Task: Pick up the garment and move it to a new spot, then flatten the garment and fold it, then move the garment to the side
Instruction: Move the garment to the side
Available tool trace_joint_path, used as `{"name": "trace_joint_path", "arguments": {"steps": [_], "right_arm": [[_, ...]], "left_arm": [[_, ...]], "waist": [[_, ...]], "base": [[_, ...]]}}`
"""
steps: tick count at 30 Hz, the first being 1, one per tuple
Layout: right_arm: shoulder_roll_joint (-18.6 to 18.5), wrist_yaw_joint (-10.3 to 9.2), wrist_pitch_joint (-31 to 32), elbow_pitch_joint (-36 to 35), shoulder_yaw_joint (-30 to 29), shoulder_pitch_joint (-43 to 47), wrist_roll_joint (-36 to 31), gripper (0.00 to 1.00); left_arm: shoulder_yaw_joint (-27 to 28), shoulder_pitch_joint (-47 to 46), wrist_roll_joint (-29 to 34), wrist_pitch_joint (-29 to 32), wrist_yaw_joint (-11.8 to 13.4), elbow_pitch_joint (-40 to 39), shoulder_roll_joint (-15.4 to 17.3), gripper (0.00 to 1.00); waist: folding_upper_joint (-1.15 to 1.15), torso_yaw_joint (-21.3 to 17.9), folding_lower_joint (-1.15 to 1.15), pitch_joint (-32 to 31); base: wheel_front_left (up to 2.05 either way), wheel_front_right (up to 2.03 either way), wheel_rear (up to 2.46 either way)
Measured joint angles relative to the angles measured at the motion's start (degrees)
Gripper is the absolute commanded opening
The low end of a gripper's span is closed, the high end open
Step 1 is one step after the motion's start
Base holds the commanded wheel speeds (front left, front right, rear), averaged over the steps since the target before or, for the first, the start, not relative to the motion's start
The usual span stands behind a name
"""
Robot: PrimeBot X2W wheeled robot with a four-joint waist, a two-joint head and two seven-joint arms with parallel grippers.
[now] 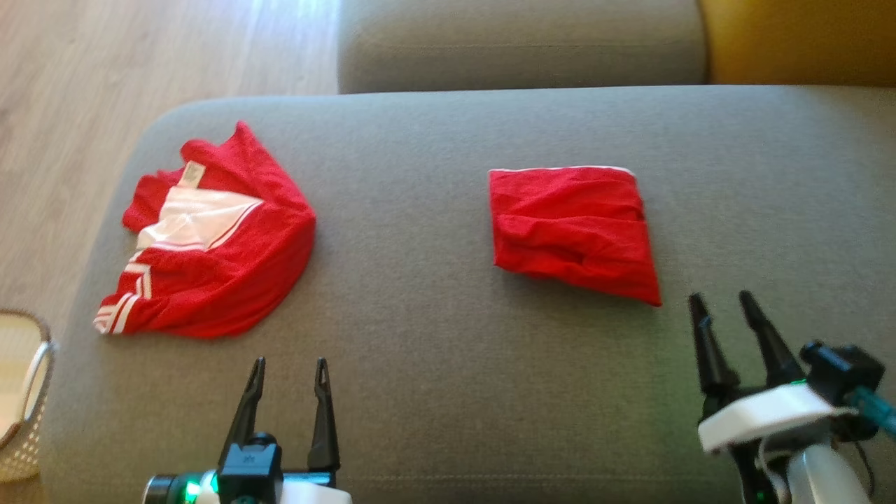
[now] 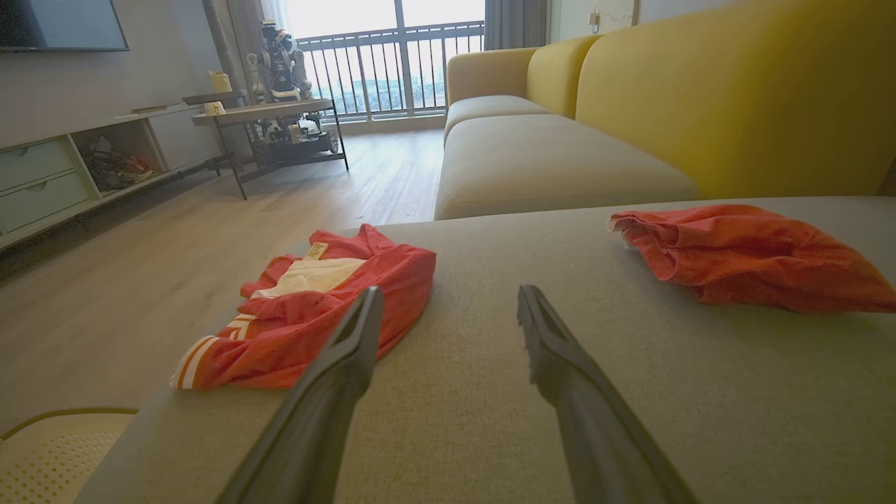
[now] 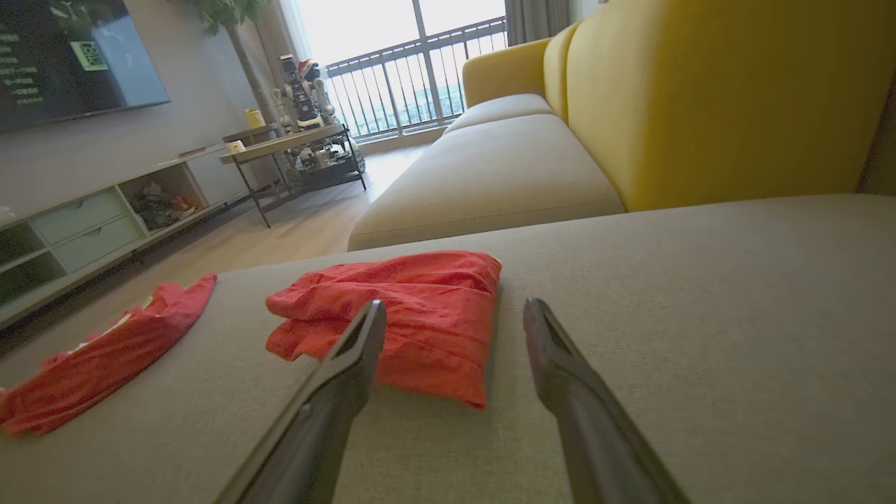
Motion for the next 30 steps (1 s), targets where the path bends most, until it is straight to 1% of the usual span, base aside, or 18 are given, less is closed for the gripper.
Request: {"name": "trace_joint_path", "arguments": {"steps": [2, 4, 6, 10, 13, 16, 19, 20, 21, 22, 23, 25, 27, 30], "right_arm": [[-0.01, 0.0, -0.01, 3.79, -0.66, -2.53, 3.9, 1.0], [-0.04, 0.0, 0.0, 9.38, -0.6, -5.74, 8.11, 1.0], [0.04, 0.0, 0.01, 14.89, -1.05, -9.48, 10.82, 1.0], [-0.01, 0.0, 2.03, 25.03, -6.0, -18.87, 11.63, 1.0], [-0.8, 0.0, 4.98, 31.7, -9.69, -25.83, 11.88, 1.0], [-1.79, 0.0, 8.54, 37.62, -11.38, -31.02, 12.83, 1.0], [-2.93, 0.0, 10.91, 42.96, -12.17, -33.7, 13.17, 1.0], [-3.28, 0.0, 11.23, 44.52, -12.23, -34.16, 13.04, 0.93], [-3.45, 0.0, 11.52, 45.96, -12.51, -34.53, 13.05, 0.67], [-3.48, 0.0, 11.51, 46.95, -12.62, -34.78, 13.05, 0.35], [-3.5, 0.0, 11.52, 47.51, -12.58, -35.18, 13.08, 0.0], [-3.46, 0.0, 11.96, 48.48, -12.1, -36.3, 13.26, 0.0], [-3.69, 0.0, 10.89, 48.59, -9.48, -36.73, 12.92, 0.0], [-5.35, 0.0, 9.4, 48.16, -5.83, -36.69, 11.03, 0.0]], "left_arm": [[-0.35, -0.05, -0.01, 0.0, -0.45, 0.43, -0.08, 1.0], [-0.89, -0.36, -0.01, 0.0, -0.52, 0.85, -0.21, 1.0], [-1.57, -1.07, 0.0, 0.0, -1.0, 1.2, -0.32, 1.0], [-2.42, -3.16, 0.0, 0.0, -1.51, 1.77, -0.6, 1.0], [-3.21, -4.58, -0.01, 0.0, -1.7, 2.1, -0.83, 1.0], [-3.68, -5.52, -0.01, 0.0, -1.94, 2.47, -1.07, 1.0], [-4.22, -6.61, -0.01, 0.0, -1.94, 2.67, -1.32, 1.0], [-4.35, -6.91, -0.01, 0.0, -1.94, 2.68, -1.37, 1.0], [-4.45, -7.1, -0.01, 0.0, -1.93, 2.69, -1.4, 1.0], [-4.56, -7.23, -0.01, 0.0, -1.92, 2.7, -1.43, 1.0], [-4.61, -7.27, -0.01, 0.0, -1.88, 2.71, -1.44, 1.0], [-4.66, -7.27, -0.02, 0.0, -1.52, 2.76, -1.46, 1.0], [-4.64, -7.28, -0.02, 0.0, -1.42, 2.9, -1.48, 1.0], [-4.53, -7.28, -0.02, 0.0, -1.41, 2.9, -1.48, 1.0]], "waist": [[0.0, 1.06, 0.0, 0.63], [0.0, 2.08, 0.0, 1.44], [0.0, 3.08, 0.0, 2.36], [0.0, 5.06, 0.01, 4.49], [0.0, 6.44, 0.01, 6.08], [0.0, 7.69, 0.01, 7.51], [0.0, 8.83, 0.01, 8.58], [0.0, 9.12, 0.01, 8.86], [0.0, 9.36, 0.01, 9.12], [0.0, 9.53, 0.01, 9.32], [0.0, 9.6, 0.01, 9.48], [0.0, 9.38, 0.01, 9.63], [0.0, 8.53, 0.01, 9.59], [0.0, 7.27, 0.01, 9.45]], "base": [[0.0, 0.0, 0.0], [0.0, 0.0, 0.0], [0.0, 0.0, 0.0], [0.0, 0.0, 0.0], [0.0, 0.0, 0.0], [0.0, 0.0, 0.0], [0.0, 0.0, 0.0], [0.0, 0.0, 0.0], [0.0, 0.0, 0.0], [0.0, 0.0, 0.0], [0.0, 0.0, 0.0], [0.0, 0.0, 0.0], [0.0, 0.0, 0.0], [0.0, 0.0, 0.0]]}}
